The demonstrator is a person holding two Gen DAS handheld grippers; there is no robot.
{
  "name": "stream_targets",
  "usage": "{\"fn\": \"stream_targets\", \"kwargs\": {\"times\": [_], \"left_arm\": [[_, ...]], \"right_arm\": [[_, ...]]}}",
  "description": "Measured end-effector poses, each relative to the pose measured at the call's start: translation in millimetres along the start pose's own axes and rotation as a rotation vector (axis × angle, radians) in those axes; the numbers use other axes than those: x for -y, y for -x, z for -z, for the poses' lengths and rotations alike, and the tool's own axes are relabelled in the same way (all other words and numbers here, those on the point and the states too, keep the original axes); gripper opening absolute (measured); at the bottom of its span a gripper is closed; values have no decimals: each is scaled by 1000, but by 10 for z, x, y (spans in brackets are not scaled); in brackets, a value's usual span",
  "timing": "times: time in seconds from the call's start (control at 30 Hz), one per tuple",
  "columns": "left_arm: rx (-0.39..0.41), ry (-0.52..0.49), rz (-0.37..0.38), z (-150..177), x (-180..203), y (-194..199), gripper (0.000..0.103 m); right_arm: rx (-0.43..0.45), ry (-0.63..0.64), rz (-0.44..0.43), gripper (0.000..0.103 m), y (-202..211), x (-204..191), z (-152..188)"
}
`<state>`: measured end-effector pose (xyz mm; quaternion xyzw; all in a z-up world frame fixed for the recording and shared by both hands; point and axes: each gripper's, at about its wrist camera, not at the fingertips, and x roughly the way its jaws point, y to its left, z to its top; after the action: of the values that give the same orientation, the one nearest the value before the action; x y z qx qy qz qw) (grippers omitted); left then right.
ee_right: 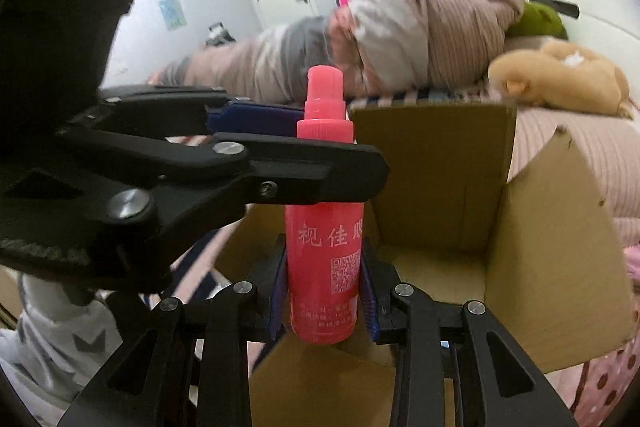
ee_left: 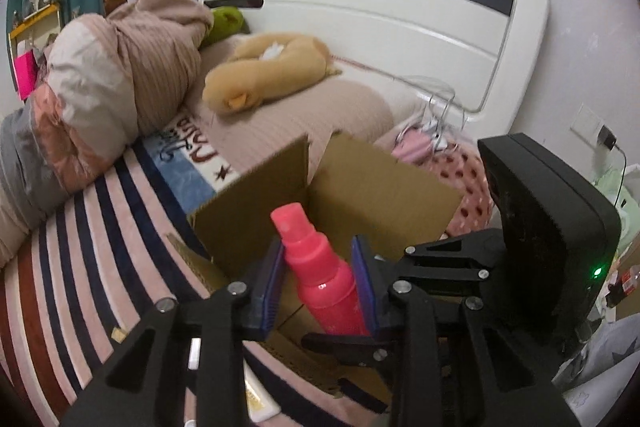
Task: Organize rigid objects
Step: 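Carry the pink spray bottle with the right gripper into the box, then open the right gripper to release the pink bottle in the box, then grasp the white contact lens case with the left gripper while the right gripper grasps the tape roll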
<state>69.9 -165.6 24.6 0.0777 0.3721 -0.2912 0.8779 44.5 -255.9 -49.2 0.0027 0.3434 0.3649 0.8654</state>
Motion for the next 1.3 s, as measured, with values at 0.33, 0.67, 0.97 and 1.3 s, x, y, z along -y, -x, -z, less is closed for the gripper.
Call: {"fn": "stream_targets", "kwargs": {"times": [0.33,0.67,0.97,1.3], "left_arm": [[-11,33,-7,104,-89,22,39],[115,97,-72,324,-404,693,58],[133,186,-224,989,-1016,1182,67],[35,269,-112,1967,-1515,804,69]], "right_arm": [[-48,2,67,30,-99,18,0],[73,36,66,31,229,-309,-186],[44,154,-72,31,-39,-1189,-232],[-192,154,59,36,-1229,-1285,234]]}}
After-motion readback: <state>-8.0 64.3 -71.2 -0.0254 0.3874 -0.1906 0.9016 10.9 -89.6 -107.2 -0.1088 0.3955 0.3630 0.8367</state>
